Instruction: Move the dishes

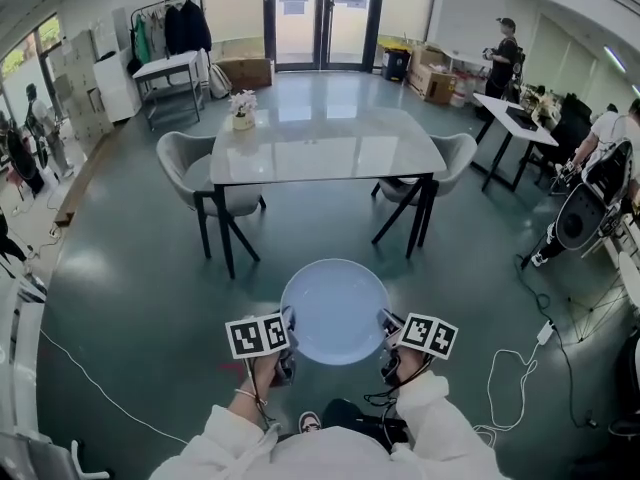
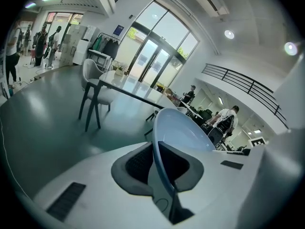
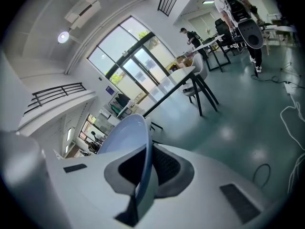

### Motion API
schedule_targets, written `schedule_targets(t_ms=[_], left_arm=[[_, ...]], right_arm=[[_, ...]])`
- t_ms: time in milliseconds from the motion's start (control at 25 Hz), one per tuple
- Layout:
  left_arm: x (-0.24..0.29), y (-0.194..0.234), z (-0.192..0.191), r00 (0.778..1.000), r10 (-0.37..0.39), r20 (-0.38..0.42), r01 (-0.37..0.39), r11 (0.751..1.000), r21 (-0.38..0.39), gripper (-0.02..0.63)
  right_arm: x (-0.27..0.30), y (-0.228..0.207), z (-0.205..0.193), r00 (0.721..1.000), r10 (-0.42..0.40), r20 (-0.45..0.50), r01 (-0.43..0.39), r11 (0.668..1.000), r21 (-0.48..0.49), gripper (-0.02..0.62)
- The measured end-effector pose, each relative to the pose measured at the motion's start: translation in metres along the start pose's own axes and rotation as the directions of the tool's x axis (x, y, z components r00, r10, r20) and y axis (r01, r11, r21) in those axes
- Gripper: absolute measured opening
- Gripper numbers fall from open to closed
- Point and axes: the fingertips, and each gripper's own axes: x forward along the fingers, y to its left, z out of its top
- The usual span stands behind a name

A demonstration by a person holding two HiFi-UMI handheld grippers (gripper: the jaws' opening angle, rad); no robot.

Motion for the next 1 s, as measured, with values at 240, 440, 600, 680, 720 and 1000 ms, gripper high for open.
schedule_targets(t_ms=[240,440,600,680,720,1000], left_arm=[[0.013,0.002,0.000,1.000,-0.009,-0.027,0.010,1.000,0.009,0.034],[0.034,0.007,0.008,0.999,-0.012,-0.049,0.013,1.000,0.010,0.034],[0.048,0.009,0.025,0.999,-0.011,-0.051,0.012,1.000,0.017,0.034],[0.058,0.010,0.034,0.999,-0.011,-0.046,0.012,1.000,0.013,0.034],[0.063,0.012,0.038,0.999,-0.012,-0.045,0.012,1.000,0.010,0.034],[0.101,0.012,0.074,0.999,-0.005,-0.040,0.005,1.000,-0.006,0.034]], right_arm=[[0.007,-0.010,0.001,1.000,-0.025,-0.004,0.025,0.999,0.026,0.071],[0.024,-0.016,0.011,0.999,-0.029,-0.016,0.029,0.999,0.025,0.071],[0.040,-0.014,0.027,0.999,-0.031,-0.016,0.032,0.999,0.030,0.071],[0.049,-0.014,0.037,1.000,-0.026,-0.014,0.027,0.999,0.035,0.071],[0.054,-0.015,0.041,1.000,-0.024,-0.016,0.025,0.999,0.038,0.071],[0.089,-0.016,0.082,0.999,-0.022,-0.038,0.023,0.999,0.030,0.071]])
